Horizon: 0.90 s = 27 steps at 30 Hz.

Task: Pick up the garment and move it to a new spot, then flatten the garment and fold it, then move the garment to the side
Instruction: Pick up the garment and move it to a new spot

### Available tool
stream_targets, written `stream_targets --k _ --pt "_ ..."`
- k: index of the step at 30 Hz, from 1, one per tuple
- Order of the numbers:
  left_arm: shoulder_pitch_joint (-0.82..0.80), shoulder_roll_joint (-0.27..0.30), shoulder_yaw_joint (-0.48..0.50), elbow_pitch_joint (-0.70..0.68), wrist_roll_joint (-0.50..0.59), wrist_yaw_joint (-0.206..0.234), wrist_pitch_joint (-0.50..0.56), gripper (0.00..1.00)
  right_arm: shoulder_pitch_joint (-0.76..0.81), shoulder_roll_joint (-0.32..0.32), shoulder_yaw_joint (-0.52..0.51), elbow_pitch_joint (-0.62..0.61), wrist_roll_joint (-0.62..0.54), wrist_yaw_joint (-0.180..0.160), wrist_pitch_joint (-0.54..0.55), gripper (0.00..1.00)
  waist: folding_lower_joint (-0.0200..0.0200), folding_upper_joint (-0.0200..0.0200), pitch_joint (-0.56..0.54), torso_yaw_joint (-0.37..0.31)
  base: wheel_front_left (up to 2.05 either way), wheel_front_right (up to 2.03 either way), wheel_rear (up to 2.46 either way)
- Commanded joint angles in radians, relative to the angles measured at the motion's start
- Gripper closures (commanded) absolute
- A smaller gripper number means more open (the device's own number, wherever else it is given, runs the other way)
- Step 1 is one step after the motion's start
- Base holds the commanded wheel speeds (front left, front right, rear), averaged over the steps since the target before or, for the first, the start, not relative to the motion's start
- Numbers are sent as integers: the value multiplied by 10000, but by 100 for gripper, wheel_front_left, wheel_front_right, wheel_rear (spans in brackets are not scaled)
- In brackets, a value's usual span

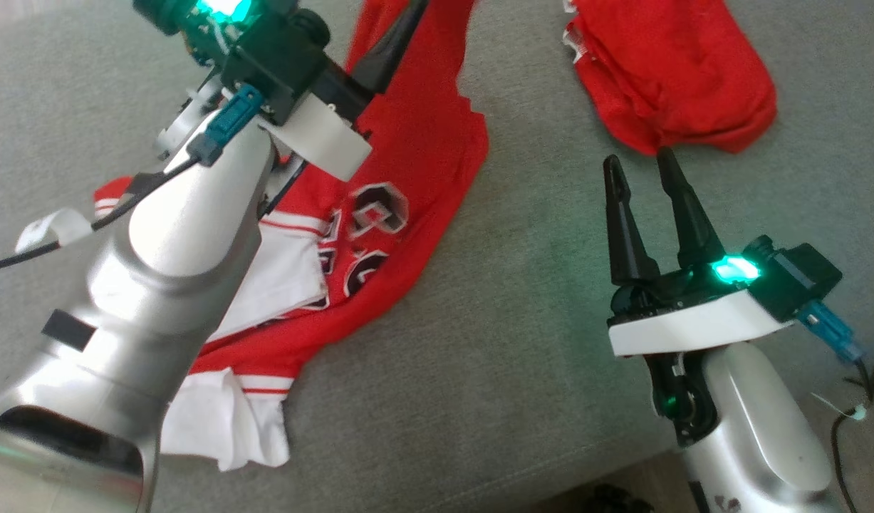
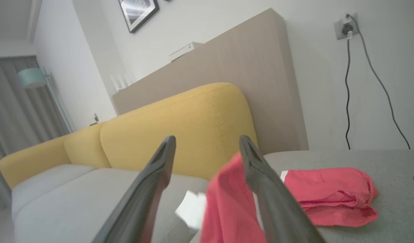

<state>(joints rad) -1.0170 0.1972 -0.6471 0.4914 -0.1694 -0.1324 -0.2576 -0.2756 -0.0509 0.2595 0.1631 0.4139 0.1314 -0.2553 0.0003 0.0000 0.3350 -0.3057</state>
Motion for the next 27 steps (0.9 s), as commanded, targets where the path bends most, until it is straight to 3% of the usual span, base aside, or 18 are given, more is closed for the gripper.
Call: stream_targets --k 1,8,14,20,27 --pt "-512 176 349 -81 -123 20 -29 0 -163 7 176 -289 14 -7 -64 0 -3 0 34 110 0 0 0" --pt "-112 416 843 -385 -327 52 -39 0 -170 7 2 -135 -244 -7 -65 0 -3 0 -238 1024 0 0 0" --pt "1165 829 1659 -1248 -532 356 -40 0 -54 7 -271 68 -579 -7 -65 0 -3 0 -817 2032 0 0 0" --pt "3924 1216 2915 -2652 -856 1075 -40 0 261 7 -666 224 -915 -7 -65 0 -3 0 -1334 2926 0 0 0" --pt "7388 634 3719 -3795 -1070 1488 -41 0 617 7 -881 485 -1305 -7 -65 0 -3 0 -1602 3556 0 0 0"
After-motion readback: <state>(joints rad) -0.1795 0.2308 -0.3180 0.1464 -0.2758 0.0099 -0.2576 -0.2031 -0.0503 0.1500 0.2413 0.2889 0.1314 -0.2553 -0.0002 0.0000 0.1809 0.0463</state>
